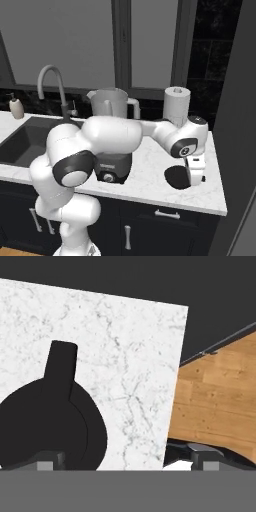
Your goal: Close the lid blender by securely placing the lid on top.
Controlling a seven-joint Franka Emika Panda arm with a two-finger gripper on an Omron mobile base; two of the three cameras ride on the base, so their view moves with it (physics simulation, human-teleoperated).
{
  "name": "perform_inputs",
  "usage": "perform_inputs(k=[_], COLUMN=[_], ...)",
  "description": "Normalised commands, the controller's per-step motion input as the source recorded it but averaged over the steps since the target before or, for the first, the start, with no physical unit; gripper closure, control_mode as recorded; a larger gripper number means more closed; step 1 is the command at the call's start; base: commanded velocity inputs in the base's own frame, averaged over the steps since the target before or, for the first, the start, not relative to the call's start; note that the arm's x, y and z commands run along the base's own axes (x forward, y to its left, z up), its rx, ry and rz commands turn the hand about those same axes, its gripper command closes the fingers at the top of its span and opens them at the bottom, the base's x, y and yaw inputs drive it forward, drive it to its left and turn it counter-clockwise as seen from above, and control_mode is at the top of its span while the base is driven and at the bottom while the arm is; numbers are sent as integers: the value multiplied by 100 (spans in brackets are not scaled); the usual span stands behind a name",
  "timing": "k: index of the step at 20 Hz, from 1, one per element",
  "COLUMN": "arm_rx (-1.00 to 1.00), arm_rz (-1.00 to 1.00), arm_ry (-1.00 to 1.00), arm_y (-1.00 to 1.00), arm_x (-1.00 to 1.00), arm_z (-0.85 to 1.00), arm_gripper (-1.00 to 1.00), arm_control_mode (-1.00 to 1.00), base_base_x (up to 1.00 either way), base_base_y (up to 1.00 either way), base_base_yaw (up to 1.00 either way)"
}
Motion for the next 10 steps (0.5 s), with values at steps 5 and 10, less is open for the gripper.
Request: perform_inputs(k=[5,10], arm_rx=[0,0], arm_rz=[0,0], arm_ry=[0,0], arm_y=[0,-18], arm_x=[23,7], arm_z=[-16,-23], arm_gripper=[-100,-100], arm_control_mode=[-100,-100], base_base_x=[0,0], base_base_y=[0,0], base_base_yaw=[0,0])
